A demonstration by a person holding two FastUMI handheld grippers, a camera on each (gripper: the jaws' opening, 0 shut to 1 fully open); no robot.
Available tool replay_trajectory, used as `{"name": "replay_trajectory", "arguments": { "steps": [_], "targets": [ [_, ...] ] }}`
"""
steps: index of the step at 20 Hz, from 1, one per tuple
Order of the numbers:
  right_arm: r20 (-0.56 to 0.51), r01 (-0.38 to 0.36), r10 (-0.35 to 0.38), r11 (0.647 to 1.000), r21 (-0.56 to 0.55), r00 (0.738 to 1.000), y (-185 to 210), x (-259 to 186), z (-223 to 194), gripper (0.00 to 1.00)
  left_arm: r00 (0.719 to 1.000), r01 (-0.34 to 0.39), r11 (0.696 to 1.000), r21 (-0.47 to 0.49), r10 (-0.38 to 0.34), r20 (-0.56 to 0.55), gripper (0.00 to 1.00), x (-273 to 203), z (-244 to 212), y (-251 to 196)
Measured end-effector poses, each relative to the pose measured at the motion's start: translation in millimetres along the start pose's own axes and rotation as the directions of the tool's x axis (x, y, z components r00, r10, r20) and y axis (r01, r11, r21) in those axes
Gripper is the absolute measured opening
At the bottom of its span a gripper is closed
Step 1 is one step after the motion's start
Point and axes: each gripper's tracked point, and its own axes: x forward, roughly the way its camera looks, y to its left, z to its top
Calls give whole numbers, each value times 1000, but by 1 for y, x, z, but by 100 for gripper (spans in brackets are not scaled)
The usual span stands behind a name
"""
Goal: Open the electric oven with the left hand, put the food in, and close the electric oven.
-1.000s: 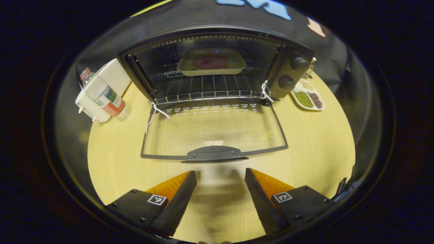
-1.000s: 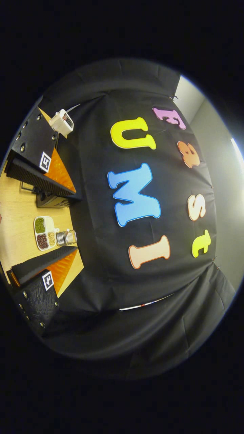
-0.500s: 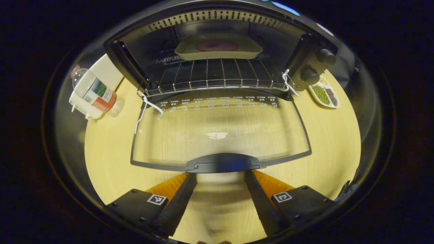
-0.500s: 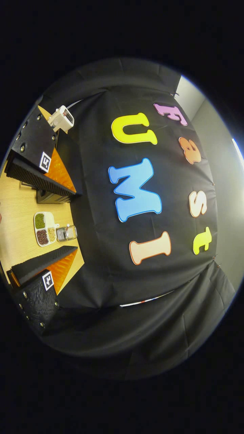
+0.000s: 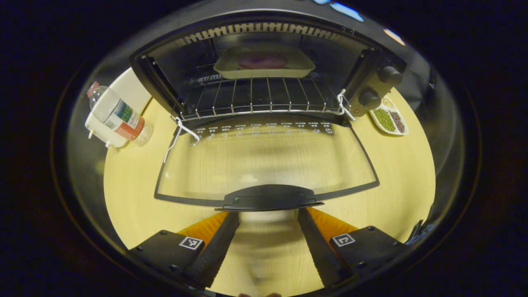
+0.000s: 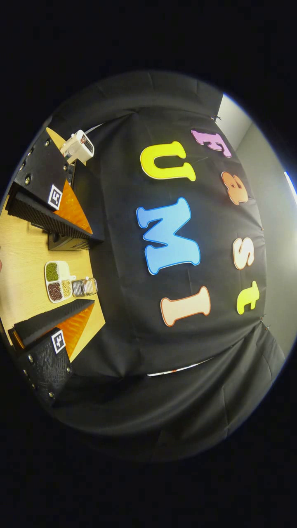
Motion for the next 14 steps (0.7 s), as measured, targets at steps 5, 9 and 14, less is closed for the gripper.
{"name": "replay_trajectory", "arguments": {
  "steps": [5, 9, 14],
  "targets": [
    [17, -14, 14, 999, -35, 1000, 9, -2, 3, 90, 998, 6, 1000, -4, -6, 65, 100, -24, 8, -1],
    [13, -28, 29, 999, -30, 1000, 14, -4, 1, 90, 993, -7, 1000, 6, 6, 115, 98, -36, 16, 0],
    [7, -8, 9, 1000, -24, 1000, 2, -9, -1, 90, 986, -20, 1000, 10, 18, 165, 100, -47, 32, 2]
  ]
}}
